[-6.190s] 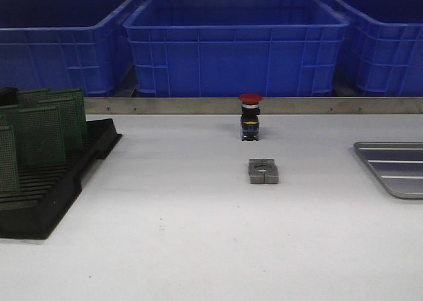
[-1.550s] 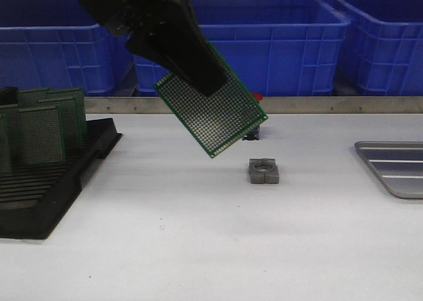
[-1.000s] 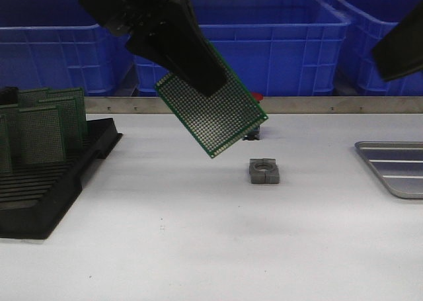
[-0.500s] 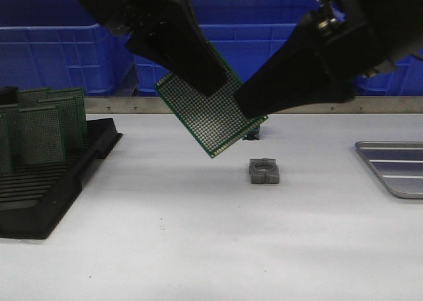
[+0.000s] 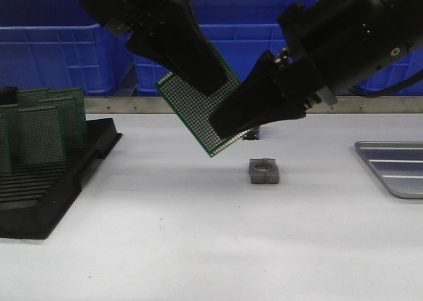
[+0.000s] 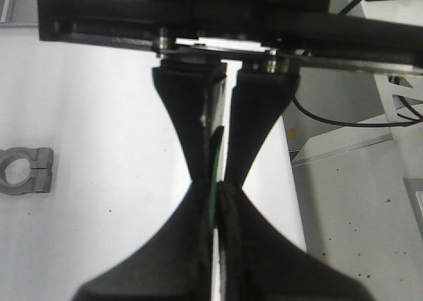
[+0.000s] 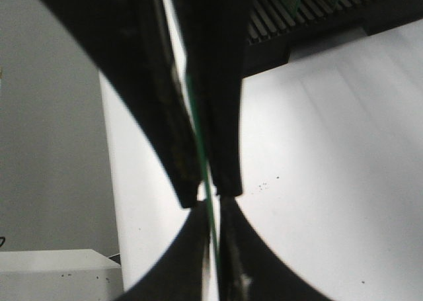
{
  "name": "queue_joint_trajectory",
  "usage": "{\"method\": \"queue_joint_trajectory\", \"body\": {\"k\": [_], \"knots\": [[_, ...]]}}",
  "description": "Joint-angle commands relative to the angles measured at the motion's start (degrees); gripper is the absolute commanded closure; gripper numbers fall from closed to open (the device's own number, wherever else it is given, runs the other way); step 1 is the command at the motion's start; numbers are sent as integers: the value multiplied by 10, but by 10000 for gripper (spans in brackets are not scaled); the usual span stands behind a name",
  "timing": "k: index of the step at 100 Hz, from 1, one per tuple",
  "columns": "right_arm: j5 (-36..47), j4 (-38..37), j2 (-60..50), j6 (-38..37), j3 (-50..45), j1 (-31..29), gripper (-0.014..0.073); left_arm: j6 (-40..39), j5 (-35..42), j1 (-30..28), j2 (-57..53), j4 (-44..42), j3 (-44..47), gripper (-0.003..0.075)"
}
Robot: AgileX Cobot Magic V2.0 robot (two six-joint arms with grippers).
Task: Place circuit board on tray
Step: 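Grasp the board's free edge with the right gripper, release left, then carry the board to the steel tray with the right gripper and release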
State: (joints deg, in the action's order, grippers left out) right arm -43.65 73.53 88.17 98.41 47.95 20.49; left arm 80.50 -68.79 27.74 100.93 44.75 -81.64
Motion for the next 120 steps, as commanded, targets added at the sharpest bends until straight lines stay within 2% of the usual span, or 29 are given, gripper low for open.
{"method": "queue_joint_trajectory", "body": {"k": [1, 11, 28, 37, 55, 80, 102, 120], "knots": [[-17, 35, -18, 2, 18, 1, 658, -3, -4, 5, -27, 37, -16, 733], [-17, 35, -18, 2, 18, 1, 660, -3, -4, 5, -27, 37, -16, 634], [-17, 36, -18, -46, 18, -2, 660, -3, 5, 5, -27, 37, -16, 286], [-17, 35, -18, -95, 18, -10, 660, -3, 22, 0, -27, 37, -16, 188], [-21, 0, -18, -204, 15, -59, 660, -3, 68, -22, -28, 37, -16, 185], [6, -44, -15, -322, 15, -206, 660, -3, 91, -32, -28, 36, -16, 185], [44, -44, 42, -326, 16, -328, 660, -3, 94, -32, -28, 36, -16, 185], [44, -75, 112, -322, 47, -361, 660, -3, 94, -32, -28, 36, -16, 185]]}}
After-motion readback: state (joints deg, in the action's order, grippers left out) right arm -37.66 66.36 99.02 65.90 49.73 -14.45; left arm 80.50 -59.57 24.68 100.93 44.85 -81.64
